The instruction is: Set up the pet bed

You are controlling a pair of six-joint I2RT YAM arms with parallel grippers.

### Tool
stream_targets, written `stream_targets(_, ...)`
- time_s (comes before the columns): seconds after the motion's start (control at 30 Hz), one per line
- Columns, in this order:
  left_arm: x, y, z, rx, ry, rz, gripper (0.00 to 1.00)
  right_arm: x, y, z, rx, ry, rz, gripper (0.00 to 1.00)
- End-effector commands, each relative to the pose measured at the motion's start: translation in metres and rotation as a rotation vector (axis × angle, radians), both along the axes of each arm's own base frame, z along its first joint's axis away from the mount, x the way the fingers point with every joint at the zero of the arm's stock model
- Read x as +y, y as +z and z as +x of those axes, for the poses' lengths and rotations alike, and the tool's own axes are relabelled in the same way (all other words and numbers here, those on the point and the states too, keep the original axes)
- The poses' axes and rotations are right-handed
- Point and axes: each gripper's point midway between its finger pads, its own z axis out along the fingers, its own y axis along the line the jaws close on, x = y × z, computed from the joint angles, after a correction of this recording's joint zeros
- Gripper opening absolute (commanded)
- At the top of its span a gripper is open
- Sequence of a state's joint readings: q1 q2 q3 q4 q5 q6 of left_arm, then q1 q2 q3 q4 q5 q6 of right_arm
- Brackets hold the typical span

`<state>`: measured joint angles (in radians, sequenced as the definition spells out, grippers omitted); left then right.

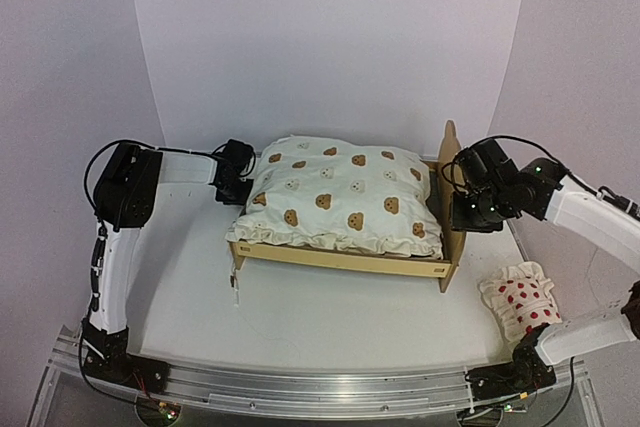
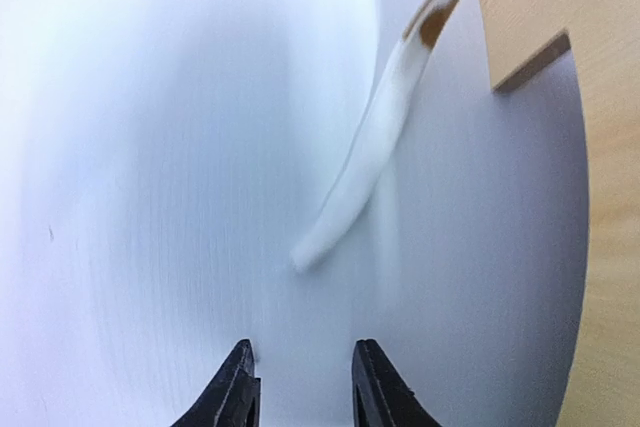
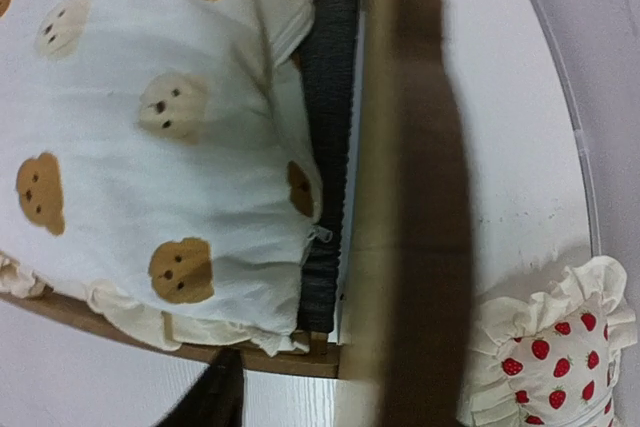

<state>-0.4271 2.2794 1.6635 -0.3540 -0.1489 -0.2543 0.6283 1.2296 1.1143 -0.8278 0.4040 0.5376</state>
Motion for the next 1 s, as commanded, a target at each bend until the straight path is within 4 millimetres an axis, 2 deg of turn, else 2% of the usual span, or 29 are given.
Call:
stream_targets(0.0,-0.018,0.060,-0.013,-0.111,-0.057,-0.048,0.49,0.025,0.023,-0.008,-0.049,0.125,0.077,0.62)
stream_targets(0.07,-0.008,0.075,-0.018,-0.136,-0.037,-0.028,0.60,0.015,0.042,-0.007,-0.094,0.122,0.040,0.73)
stream_targets(0.13,0.000,0.090,-0.026,-0.154,-0.024,-0.019,0.65,0.006,0.061,-0.008,-0.139,0.122,0.009,0.80)
stream_targets(0.3,0.016,0.112,-0.057,-0.154,0.006,-0.035,0.67,-0.004,0.105,-0.016,-0.230,0.145,0.014,0.86)
stream_targets(0.4,0.017,0.108,-0.081,-0.122,-0.027,-0.075,0.65,0.006,0.119,-0.019,-0.239,0.189,0.072,0.86)
stream_targets(0.57,0.008,0.087,-0.122,-0.035,-0.104,-0.157,0.60,0.041,0.116,-0.018,-0.161,0.293,0.162,0.86)
stream_targets(0.67,0.000,0.074,-0.148,0.010,-0.153,-0.181,0.58,0.054,0.109,-0.016,-0.125,0.321,0.176,0.85)
stream_targets(0.8,-0.008,0.060,-0.178,0.057,-0.200,-0.188,0.55,0.058,0.107,-0.014,-0.134,0.330,0.173,0.85)
stream_targets(0.97,-0.036,0.051,-0.212,0.095,-0.280,-0.182,0.54,0.054,0.112,-0.014,-0.166,0.324,0.169,0.85)
